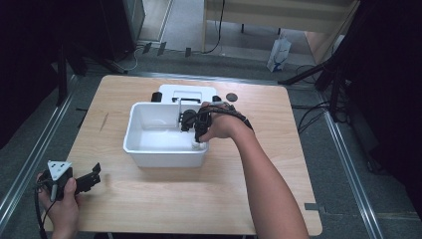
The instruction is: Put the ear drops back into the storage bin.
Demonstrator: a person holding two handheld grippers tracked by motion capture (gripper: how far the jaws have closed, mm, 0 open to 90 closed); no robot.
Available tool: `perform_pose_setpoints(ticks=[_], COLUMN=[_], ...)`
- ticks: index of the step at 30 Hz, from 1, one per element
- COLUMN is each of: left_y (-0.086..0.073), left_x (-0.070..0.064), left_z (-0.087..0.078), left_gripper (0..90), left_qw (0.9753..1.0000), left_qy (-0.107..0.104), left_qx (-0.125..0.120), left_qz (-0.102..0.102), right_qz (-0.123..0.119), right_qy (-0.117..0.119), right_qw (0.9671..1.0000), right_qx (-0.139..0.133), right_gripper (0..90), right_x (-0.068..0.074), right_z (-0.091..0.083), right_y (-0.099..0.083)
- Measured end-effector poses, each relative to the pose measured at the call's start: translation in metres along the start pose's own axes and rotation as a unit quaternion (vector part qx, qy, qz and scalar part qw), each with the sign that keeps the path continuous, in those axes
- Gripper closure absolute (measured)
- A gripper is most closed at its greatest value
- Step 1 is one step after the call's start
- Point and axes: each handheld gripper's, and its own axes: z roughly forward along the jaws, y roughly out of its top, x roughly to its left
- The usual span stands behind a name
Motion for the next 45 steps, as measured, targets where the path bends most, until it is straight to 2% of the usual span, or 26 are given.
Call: perform_pose_setpoints(ticks=[3, 7, 10, 12, 15, 19, 21, 23, 28, 34, 39, 43, 45], left_y=[0.0, 0.0, 0.0, 0.0, 0.0, 0.0, 0.0, 0.0, 0.0, 0.0, 0.0, 0.0, 0.0], left_x=[0.0, 0.0, 0.0, 0.0, 0.0, -0.001, -0.001, -0.001, -0.002, -0.002, -0.002, -0.003, -0.003], left_z=[0.0, 0.0, 0.0, 0.0, 0.0, 0.0, 0.0, 0.0, 0.0, 0.0, 0.0, 0.0, 0.0], left_gripper=[0.6, 0.6, 0.6, 0.6, 0.6, 0.6, 0.6, 0.6, 0.6, 0.6, 0.6, 0.6, 0.6], left_qw=[1.0, 1.0, 1.0, 1.0, 1.0, 1.0, 1.0, 1.0, 1.0, 1.0, 0.9999, 0.9999, 0.9999], left_qy=[0.0, -0.001, -0.001, -0.001, -0.001, 0.0, 0.001, 0.002, 0.003, 0.005, 0.006, 0.006, 0.008], left_qx=[-0.001, -0.002, -0.001, -0.001, -0.001, 0.0, 0.0, -0.001, -0.001, -0.002, -0.001, -0.001, 0.0], left_qz=[-0.002, 0.0, 0.0, 0.001, 0.002, 0.003, 0.004, 0.004, 0.005, 0.007, 0.009, 0.011, 0.012], right_qz=[0.027, 0.048, 0.075, 0.086, 0.111, 0.117, 0.144, 0.167, 0.166, 0.177, 0.196, 0.214, 0.218], right_qy=[-0.011, -0.036, -0.044, -0.044, -0.049, -0.055, -0.047, -0.053, -0.052, -0.053, -0.056, -0.057, -0.06], right_qw=[0.9995, 0.9976, 0.9943, 0.9923, 0.9875, 0.9851, 0.9816, 0.9778, 0.9775, 0.9756, 0.9717, 0.9673, 0.9665], right_qx=[-0.015, -0.035, -0.062, -0.077, -0.102, -0.114, -0.116, -0.115, -0.118, -0.119, -0.119, -0.124, -0.122], right_gripper=[38.8, 24.9, 12.4, 9.8, 0.8, 0.0, 0.0, 0.0, 0.0, 0.0, 0.0, 0.0, 0.0], right_x=[-0.001, -0.002, -0.004, -0.006, -0.006, -0.002, -0.002, 0.0, 0.009, 0.018, 0.023, 0.026, 0.029], right_z=[-0.008, -0.019, -0.03, -0.036, -0.048, -0.058, -0.061, -0.063, -0.064, -0.063, -0.059, -0.055, -0.054], right_y=[0.001, 0.001, -0.001, -0.002, -0.007, -0.016, -0.023, -0.029, -0.047, -0.072, -0.096, -0.116, -0.123])
